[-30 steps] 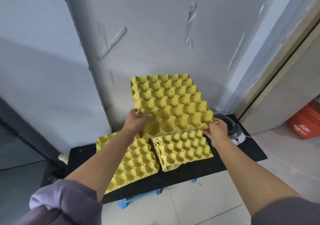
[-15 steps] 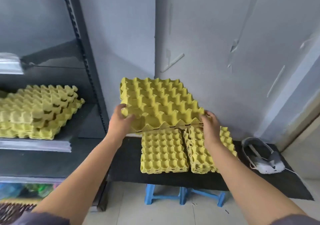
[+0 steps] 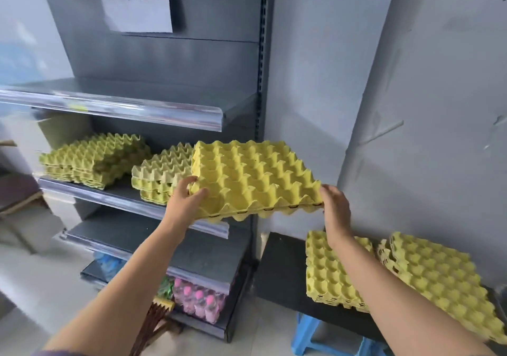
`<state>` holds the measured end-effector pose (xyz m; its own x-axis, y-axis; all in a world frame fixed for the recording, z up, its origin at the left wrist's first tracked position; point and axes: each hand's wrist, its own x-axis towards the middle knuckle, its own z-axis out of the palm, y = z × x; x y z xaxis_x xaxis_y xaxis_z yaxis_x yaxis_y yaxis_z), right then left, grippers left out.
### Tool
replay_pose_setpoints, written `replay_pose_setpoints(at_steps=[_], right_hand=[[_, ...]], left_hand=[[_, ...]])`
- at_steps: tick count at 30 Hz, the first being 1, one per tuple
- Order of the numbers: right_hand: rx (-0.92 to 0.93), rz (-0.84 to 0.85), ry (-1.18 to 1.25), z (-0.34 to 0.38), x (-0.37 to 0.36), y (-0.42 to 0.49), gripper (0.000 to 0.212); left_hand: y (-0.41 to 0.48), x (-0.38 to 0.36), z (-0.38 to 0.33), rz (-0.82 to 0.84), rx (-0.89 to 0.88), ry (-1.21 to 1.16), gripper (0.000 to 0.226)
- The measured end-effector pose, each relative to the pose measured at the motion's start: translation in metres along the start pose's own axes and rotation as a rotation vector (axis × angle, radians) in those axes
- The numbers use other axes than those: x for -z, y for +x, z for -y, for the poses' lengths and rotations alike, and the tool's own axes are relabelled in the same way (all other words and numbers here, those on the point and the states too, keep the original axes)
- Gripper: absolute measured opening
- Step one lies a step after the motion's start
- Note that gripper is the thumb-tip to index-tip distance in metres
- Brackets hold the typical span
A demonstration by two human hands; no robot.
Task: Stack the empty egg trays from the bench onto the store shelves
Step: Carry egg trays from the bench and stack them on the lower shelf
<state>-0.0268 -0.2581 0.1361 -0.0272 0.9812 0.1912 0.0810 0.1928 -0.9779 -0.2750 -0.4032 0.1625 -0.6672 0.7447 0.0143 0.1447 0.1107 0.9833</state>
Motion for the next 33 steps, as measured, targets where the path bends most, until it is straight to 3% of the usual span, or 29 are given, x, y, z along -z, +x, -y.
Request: replay_pose_setpoints(at_steps=[8,15,19,23,29,33], right_hand=[[-0.044,0.095,0.033,0.008,-0.117,-0.037,0.010],[-0.026,0.120,0.018,0.007,-0.177,-0.027,0.010],[-0.013,0.114,0.030,0.001,-0.208,-0.002,0.023],[0.023,0.161,-0.043,-0.006,-0.237,0.022,0.055],[0.099,0.251,-0.282,-0.019,-0.274,0.047,0.075],[0.177,0.278,-0.434,-0.024,-0.294,0.052,0.075]], left_hand=[[0.050,0.115,0.031,-0.007,0.064,0.005,0.036],[0.104,0.146,0.040,-0.014,0.147,0.055,0.047],[0.148,0.145,0.041,-0.030,0.149,0.096,0.050],[0.198,0.144,0.041,-0.048,0.176,0.105,0.049],[0.267,0.154,0.049,-0.104,0.197,0.165,0.044],[0.306,0.167,0.059,-0.113,0.166,0.186,0.043]])
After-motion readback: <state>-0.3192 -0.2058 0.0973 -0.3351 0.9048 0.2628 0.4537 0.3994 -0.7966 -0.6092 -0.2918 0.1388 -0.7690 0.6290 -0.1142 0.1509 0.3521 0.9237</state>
